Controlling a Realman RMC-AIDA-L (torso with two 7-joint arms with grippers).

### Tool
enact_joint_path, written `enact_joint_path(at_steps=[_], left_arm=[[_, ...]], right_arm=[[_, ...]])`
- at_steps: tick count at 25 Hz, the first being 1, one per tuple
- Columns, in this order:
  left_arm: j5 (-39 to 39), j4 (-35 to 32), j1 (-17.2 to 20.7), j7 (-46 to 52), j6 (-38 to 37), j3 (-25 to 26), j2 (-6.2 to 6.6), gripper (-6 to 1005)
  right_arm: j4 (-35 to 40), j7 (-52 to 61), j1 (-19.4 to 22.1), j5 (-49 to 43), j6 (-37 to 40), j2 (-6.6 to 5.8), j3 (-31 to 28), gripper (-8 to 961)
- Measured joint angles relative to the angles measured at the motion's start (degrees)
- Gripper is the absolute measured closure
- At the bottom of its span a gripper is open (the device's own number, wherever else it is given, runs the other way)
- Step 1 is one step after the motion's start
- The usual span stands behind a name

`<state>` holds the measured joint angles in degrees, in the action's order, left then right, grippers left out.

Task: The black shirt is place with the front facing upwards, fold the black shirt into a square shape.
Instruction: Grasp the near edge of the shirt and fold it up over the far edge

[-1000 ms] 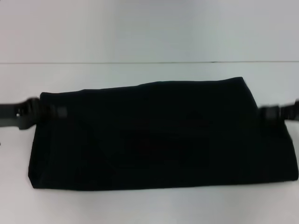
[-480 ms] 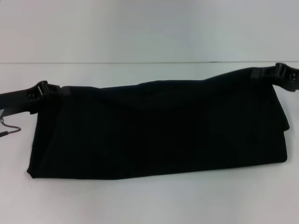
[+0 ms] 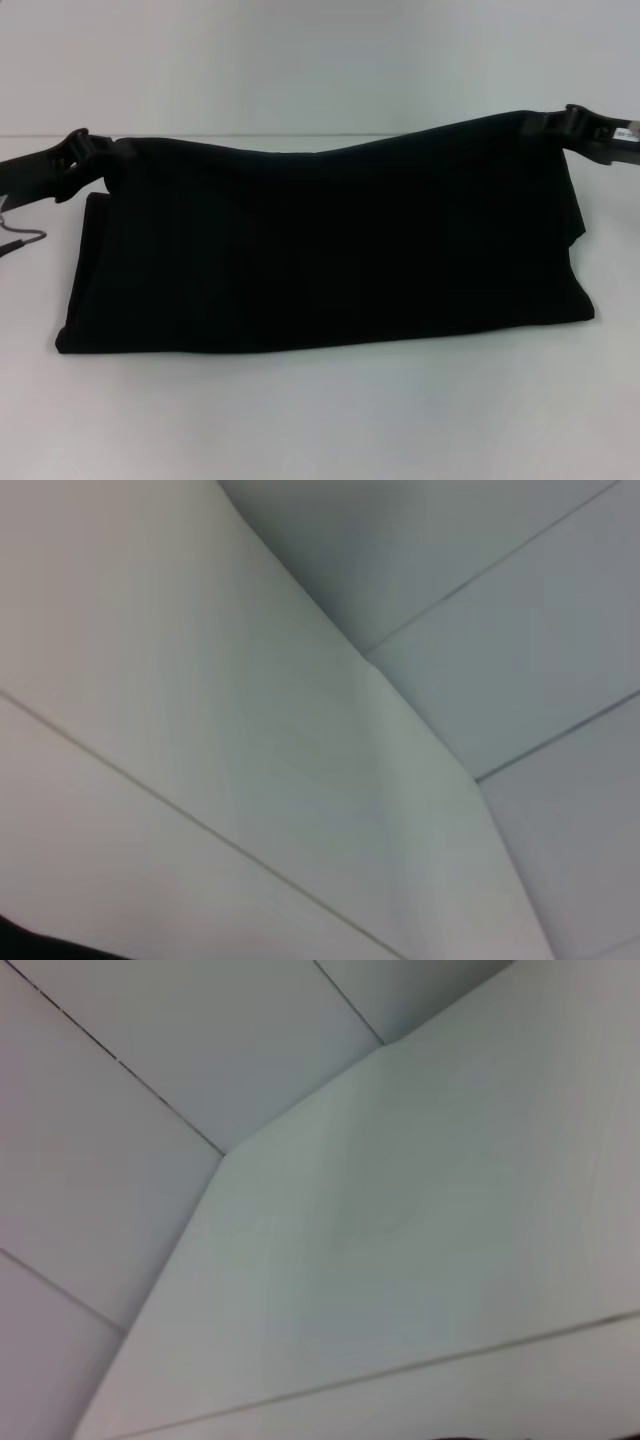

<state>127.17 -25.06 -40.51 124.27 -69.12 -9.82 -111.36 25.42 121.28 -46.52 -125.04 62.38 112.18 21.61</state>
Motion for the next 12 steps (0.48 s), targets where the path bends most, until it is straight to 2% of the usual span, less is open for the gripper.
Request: enact_joint_path(at_steps=[4,5,12], left_arm=[[0.0,0.0,-1.2,-1.5,5.5,0.0,-1.71,989],[-0.1,-0.1,-1.6,-2.3,7.6,0.0,-2.52,989],[-2.6,0.2,-3.4,-7.8,17.9,-0.2,-5.99,989]], right_arm=[[-0.1,-1.1,-1.0,0.0,-7.1,2.4,1.9,887],[-0.1,-1.2,-1.2,0.0,-9.4,3.13,2.6,886],[-0.2,-7.2,-3.2,0.0,-22.7,6.93,5.2,881]])
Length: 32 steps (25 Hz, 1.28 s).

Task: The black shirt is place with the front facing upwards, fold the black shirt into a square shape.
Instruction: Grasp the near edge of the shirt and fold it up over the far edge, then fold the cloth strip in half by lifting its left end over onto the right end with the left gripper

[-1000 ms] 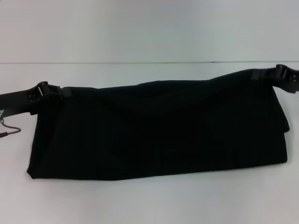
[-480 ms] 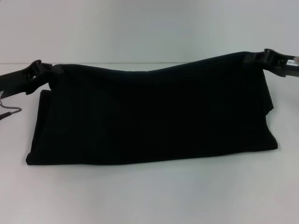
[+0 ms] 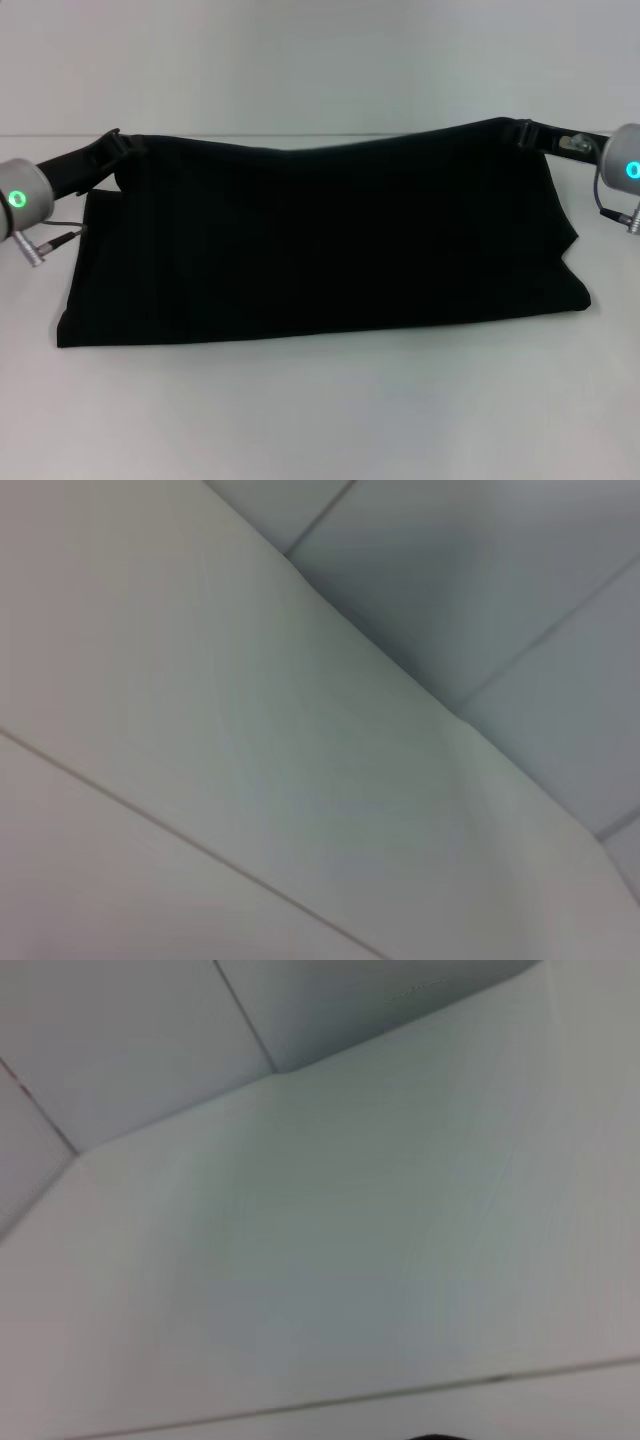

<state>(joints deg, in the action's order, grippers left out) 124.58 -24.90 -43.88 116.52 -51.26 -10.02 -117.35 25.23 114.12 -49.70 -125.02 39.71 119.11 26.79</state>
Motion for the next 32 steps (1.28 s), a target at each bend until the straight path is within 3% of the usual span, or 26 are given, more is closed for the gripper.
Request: enact_joint_path(at_steps=[5,11,17,22,25,27,32], left_arm=[[-5.5,0.6,-0.4,-6.9,5.1,0.0,-2.63,990],[-10.9,1.4,0.1,-12.9,8.7,0.1,-3.85,915],[-14.0,2.6,1.2,-13.7,9.7,0.2,-3.6,693],[-14.0,2.9,2.4,-13.2,7.2,0.0,-3.25,451],[-14.0,2.9,4.2,-12.7,0.4,0.0,-2.35,442],[-13.7,3.0,5.8,-10.8,-6.1,-0.5,-0.91,436],[-13.4,3.0,10.7,-6.1,-23.6,-5.8,3.18,420]], right_arm=[[-2.5,-6.8,-1.0,3.0,-5.5,0.76,0.1,877],[-4.9,-19.1,-0.3,12.9,-6.0,0.77,0.2,872],[-6.1,-23.8,1.0,17.6,-5.9,0.73,0.2,624],[-6.1,-24.0,1.6,17.7,-5.4,0.61,0.1,406],[-5.5,-24.0,2.8,17.7,-1.8,0.46,0.0,279],[-4.8,-25.0,4.2,17.6,4.1,-0.05,0.4,195],[-2.2,-34.4,8.1,17.3,22.0,-1.2,5.0,199]])
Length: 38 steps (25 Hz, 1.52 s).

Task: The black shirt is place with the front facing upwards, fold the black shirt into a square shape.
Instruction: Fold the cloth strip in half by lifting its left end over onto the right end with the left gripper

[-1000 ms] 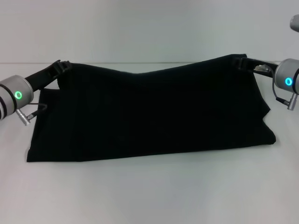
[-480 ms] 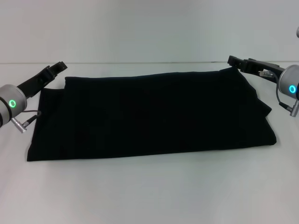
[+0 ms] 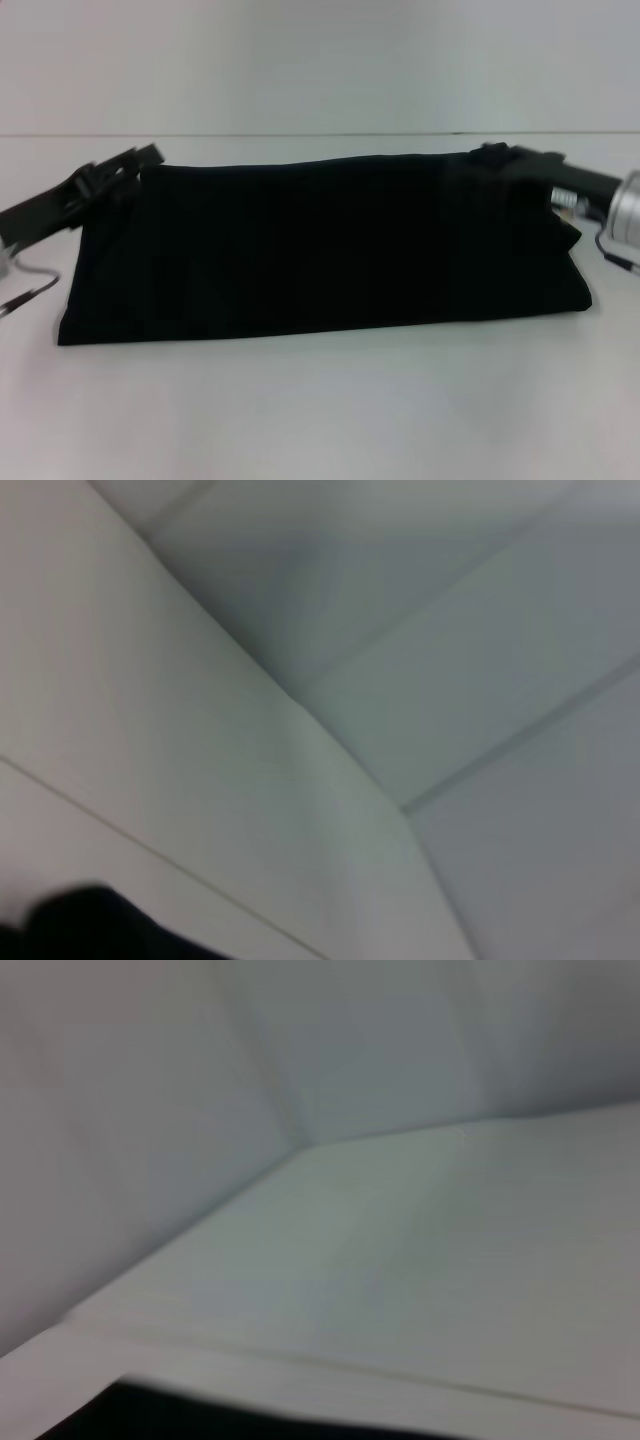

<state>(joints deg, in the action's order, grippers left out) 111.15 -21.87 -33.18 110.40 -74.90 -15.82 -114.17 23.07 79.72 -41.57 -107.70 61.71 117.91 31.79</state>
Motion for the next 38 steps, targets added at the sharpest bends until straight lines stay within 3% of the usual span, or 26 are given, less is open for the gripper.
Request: enact_joint_path(at_steps=[4,8,15,38], left_arm=[[-0.1,-1.0,4.4,4.7,-8.5,0.0,1.8,327],[2.9,-4.2,8.1,12.9,-9.3,-0.7,2.53,167],[9.8,-9.0,12.4,22.2,-11.1,-0.2,2.69,48],[15.0,-5.4,11.9,31.9,-3.4,-0.3,2.34,48]], right_arm=[[3.0,-10.0,3.4,0.0,10.4,0.75,4.7,195],[2.4,-20.2,5.0,0.0,15.4,1.87,6.0,188],[-2.3,-26.1,4.9,0.2,14.2,2.18,9.9,41],[-3.5,-27.7,4.5,0.5,10.7,2.23,9.8,23]])
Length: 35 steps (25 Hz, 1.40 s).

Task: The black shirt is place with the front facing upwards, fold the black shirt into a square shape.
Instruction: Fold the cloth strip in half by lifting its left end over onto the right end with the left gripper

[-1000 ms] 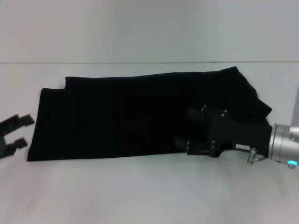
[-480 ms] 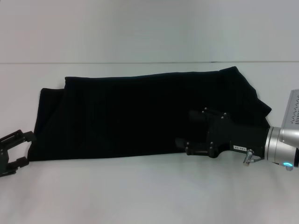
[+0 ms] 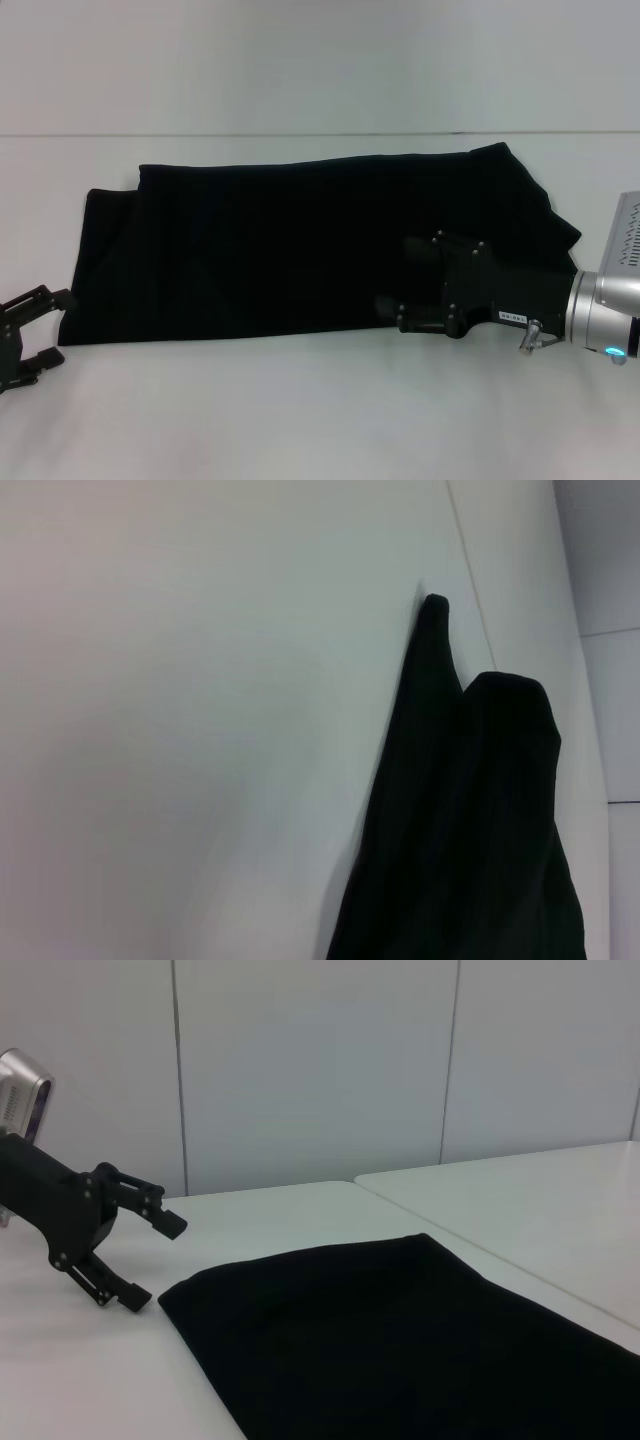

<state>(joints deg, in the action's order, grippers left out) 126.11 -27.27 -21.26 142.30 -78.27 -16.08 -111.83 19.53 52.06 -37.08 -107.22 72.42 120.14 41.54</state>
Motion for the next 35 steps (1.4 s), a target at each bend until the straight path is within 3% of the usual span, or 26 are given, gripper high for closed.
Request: enact_joint_path(at_steps=[9,27,35], left_arm=[[0.0,0.6,-0.7,1.5,1.9,-0.1,0.05,48],[0.1,2.2,-6.8,2.8,6.2,-4.0,0.64,49],[0.1,2.1,-7.9,2.5,6.1,-5.0,0.8,58]], right_arm=[[-0.4,0.0,-0.4,0.0,0.0,0.07,0.1,23],[-1.2,0.0,-1.3,-0.1,0.1,0.18,0.1,23],[-1.2,0.0,-1.4,0.0,0.1,0.17,0.1,22]])
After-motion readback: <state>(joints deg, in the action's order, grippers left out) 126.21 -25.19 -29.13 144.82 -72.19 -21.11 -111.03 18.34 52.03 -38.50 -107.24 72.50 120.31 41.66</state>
